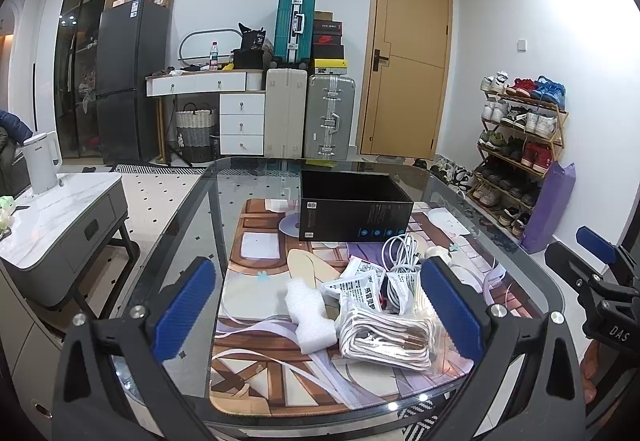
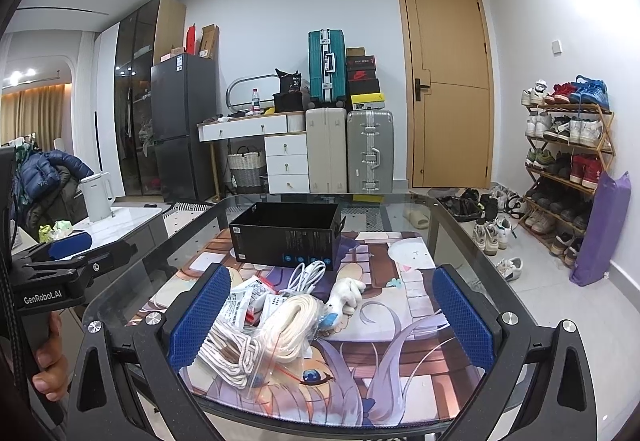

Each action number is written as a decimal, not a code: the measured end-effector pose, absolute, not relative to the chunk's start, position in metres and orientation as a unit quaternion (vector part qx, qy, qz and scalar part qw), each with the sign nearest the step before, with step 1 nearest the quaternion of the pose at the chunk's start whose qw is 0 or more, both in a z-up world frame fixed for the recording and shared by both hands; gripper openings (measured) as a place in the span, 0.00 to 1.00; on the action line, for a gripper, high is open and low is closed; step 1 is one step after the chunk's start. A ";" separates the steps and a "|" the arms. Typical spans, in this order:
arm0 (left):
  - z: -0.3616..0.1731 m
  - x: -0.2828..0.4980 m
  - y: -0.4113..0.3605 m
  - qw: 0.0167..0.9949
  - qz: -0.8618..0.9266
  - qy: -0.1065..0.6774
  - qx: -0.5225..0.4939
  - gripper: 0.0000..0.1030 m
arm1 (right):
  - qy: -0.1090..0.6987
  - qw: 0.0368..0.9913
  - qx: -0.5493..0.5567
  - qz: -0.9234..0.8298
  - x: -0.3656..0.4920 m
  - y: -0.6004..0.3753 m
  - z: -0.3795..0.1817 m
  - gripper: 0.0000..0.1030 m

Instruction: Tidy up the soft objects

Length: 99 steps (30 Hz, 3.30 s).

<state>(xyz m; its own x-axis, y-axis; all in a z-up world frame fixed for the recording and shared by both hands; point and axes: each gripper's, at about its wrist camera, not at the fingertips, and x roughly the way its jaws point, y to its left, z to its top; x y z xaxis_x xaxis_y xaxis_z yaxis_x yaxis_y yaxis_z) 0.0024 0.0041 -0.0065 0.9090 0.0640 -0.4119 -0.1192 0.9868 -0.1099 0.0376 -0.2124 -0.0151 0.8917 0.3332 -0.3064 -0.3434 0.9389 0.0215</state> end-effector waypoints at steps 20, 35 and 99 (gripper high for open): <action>-0.015 0.009 -0.001 0.970 0.047 0.230 -0.066 1.00 | 0.172 0.971 -0.014 0.167 0.044 -0.210 -0.022 1.00; -0.042 0.023 -0.022 0.953 0.014 0.300 -0.045 1.00 | 0.246 0.954 -0.057 0.159 0.077 -0.205 -0.036 1.00; -0.093 0.094 -0.007 0.875 0.029 0.476 -0.082 1.00 | 0.364 0.905 -0.106 0.193 0.153 -0.176 -0.092 1.00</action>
<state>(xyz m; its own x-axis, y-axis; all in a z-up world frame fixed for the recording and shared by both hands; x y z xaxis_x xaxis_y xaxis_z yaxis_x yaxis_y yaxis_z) 0.0942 -0.0071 -0.0927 0.5459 -0.0276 -0.8374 -0.1283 0.9849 -0.1161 0.1532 -0.1758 -0.0921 0.6595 0.2726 -0.7005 -0.4274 0.9026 -0.0511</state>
